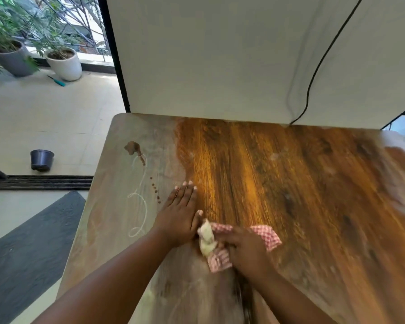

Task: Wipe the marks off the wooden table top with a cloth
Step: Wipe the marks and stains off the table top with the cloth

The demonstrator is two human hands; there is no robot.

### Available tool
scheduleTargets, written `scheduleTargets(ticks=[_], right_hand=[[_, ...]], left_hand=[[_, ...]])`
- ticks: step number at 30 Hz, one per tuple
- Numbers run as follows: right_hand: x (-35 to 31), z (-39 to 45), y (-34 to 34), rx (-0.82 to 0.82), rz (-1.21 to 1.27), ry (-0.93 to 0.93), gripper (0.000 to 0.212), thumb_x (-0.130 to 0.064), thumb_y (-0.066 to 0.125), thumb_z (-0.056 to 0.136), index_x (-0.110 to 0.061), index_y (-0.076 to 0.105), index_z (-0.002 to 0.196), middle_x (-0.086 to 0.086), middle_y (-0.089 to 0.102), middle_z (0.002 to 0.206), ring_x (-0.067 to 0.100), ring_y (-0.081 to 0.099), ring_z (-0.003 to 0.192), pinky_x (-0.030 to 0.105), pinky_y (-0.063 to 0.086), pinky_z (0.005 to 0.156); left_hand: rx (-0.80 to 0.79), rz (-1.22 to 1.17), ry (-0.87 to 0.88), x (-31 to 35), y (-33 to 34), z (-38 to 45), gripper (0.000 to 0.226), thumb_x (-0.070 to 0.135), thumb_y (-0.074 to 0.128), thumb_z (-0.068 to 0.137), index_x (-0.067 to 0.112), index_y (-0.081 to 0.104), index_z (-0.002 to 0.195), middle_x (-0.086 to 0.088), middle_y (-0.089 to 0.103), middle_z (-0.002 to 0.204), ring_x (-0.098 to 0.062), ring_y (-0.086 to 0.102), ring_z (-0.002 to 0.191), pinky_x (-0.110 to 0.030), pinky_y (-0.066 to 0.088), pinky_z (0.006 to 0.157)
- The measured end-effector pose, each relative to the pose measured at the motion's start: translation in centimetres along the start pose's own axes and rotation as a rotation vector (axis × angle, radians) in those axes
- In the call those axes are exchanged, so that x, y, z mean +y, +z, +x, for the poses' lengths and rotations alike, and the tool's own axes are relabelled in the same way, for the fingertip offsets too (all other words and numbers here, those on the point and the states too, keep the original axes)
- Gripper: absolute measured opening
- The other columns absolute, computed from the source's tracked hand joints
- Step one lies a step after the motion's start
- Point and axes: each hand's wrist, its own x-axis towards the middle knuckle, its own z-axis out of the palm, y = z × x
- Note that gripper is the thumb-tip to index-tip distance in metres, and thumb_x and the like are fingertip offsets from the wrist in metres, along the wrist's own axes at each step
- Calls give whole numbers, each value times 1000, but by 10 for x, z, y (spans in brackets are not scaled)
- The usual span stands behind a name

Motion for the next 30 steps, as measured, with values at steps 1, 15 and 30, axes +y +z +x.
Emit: scheduleTargets(ticks=[1,15,30], right_hand=[[-3,17,-2,35,-11,64,33,-16,57,78,-35,71,101,-1,68,94,20,59,84,26,39,70],[18,-104,-5,-231,67,-178,40,-14,61,69,-36,71,101,-8,69,87,13,62,77,21,45,74],[-11,-202,6,-292,114,25,36,-20,50,77,-34,70,104,-2,68,104,20,61,94,23,44,77]], left_hand=[[-13,19,16,3,2,-3,68,47,6,96,9,-4,151,-10,-8,160,-16,-23,142,-28,-28,108],[-37,52,-3,24,11,-72,65,46,11,100,11,-4,152,-8,-11,160,-16,-25,141,-29,-28,109],[-66,105,-68,88,8,-195,61,49,5,98,17,-18,144,-1,-22,153,-15,-29,140,-28,-30,107]])
